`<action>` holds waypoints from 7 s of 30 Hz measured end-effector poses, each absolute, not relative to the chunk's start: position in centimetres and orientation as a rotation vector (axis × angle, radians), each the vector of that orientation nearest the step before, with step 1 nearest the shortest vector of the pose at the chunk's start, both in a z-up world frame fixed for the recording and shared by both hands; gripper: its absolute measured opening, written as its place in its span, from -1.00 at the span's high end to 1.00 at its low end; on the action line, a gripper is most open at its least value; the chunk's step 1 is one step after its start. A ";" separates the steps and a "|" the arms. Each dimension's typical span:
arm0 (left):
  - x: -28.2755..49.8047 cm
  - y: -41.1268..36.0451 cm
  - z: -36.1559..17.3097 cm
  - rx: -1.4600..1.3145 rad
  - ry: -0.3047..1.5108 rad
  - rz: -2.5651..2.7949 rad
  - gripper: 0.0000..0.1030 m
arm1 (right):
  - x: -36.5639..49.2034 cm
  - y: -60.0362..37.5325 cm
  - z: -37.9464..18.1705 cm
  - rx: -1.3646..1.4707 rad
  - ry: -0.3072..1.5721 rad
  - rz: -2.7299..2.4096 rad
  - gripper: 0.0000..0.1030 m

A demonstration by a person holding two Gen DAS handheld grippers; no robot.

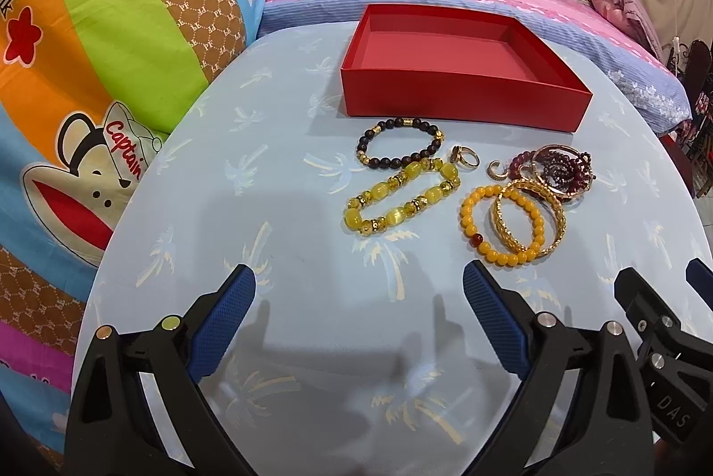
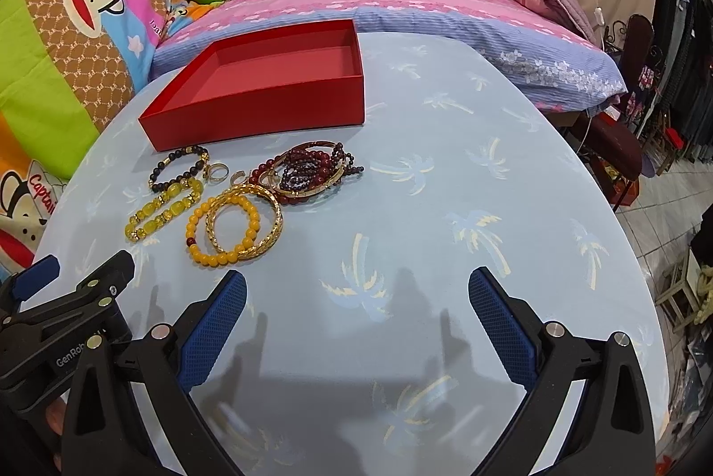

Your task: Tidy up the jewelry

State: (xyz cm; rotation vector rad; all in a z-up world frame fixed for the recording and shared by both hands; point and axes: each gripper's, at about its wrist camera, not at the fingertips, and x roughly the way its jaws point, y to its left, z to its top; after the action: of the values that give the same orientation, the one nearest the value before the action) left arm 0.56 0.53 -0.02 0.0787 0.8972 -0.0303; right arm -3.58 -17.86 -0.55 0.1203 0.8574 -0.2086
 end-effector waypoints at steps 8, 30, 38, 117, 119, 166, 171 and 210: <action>1.0 1.0 -0.2 0.070 0.907 -0.020 -0.75 | -3.4 -17.6 -0.7 0.118 0.861 -0.208 -0.87; 2.7 1.0 -0.3 0.072 0.917 -0.015 -0.78 | -1.5 -17.4 -1.0 0.122 0.876 -0.200 -0.87; 3.2 0.7 -0.3 0.077 0.919 -0.013 -0.78 | -0.6 -17.5 -1.0 0.126 0.877 -0.192 -0.87; 9.6 2.5 -3.4 0.027 0.991 -0.102 -0.57 | 3.9 -17.2 -2.1 0.184 0.938 -0.086 -0.10; 9.5 2.2 -3.6 0.045 0.982 -0.098 -0.55 | 3.9 -17.1 -2.2 0.183 0.942 -0.083 -0.10; 22.1 -3.8 11.0 0.064 0.723 -0.297 0.82 | 19.9 -18.9 8.3 0.109 0.800 0.030 -0.10; 26.7 -4.5 9.2 0.071 0.746 -0.278 0.82 | 24.7 -19.4 6.8 0.107 0.840 0.016 -0.10; 33.6 -6.0 3.7 0.099 0.818 -0.205 0.59 | 31.3 -19.2 2.0 0.004 0.904 -0.069 -0.25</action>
State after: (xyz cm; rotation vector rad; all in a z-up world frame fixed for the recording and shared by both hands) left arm 33.64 -6.03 3.74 0.0992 0.8183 -0.2049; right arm 31.27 -19.19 2.04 0.0042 0.9041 -0.0695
